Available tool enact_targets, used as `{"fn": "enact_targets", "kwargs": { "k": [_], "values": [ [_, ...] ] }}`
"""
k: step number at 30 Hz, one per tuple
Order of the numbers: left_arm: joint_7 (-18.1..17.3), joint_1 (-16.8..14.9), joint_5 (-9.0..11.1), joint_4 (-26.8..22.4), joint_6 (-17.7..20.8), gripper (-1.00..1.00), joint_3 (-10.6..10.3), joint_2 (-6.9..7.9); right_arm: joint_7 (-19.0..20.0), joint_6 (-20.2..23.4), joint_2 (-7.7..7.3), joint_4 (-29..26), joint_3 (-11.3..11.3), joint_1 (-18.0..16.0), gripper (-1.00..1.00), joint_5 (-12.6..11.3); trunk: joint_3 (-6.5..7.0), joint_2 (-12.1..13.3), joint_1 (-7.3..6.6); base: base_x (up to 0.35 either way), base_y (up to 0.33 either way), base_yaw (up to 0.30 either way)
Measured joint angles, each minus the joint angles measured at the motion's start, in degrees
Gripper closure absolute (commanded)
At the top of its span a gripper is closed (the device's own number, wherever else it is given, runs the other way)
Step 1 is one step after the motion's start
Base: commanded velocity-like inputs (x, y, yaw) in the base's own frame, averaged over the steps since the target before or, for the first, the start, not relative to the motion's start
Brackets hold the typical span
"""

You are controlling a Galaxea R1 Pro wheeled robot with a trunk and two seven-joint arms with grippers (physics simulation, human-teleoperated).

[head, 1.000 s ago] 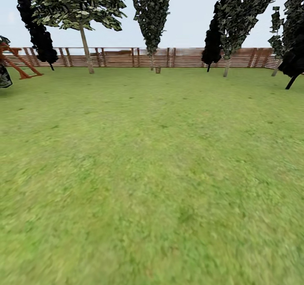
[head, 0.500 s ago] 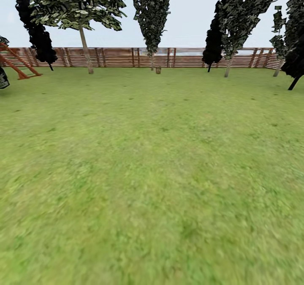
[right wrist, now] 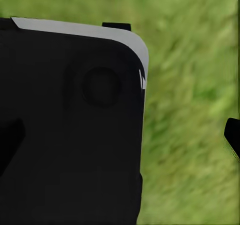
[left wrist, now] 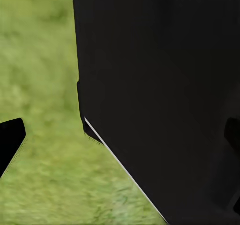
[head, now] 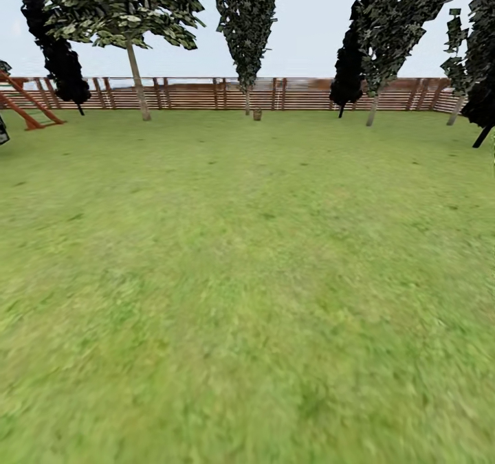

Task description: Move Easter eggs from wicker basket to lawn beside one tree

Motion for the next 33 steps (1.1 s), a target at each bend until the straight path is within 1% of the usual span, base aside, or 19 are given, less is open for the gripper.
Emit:
{"fn": "enact_targets", "kwargs": {
  "k": [6, 33],
  "values": [
    [0.0, 0.0, 0.0, 0.0, 0.0, -1.00, 0.0, 0.00, 0.0, 0.0, -0.11, 0.0, 0.0, 0.0, -1.00, 0.0, 0.00, 0.0, 0.00, 0.326, 0.000, -0.065],
    [0.4, 0.0, 0.0, 0.0, 0.0, -1.00, 0.0, -0.20, 0.0, -0.3, 0.04, -0.2, 0.0, 0.0, -1.00, 0.0, 0.00, 0.0, 0.00, 0.326, 0.000, -0.001]
  ]
}}
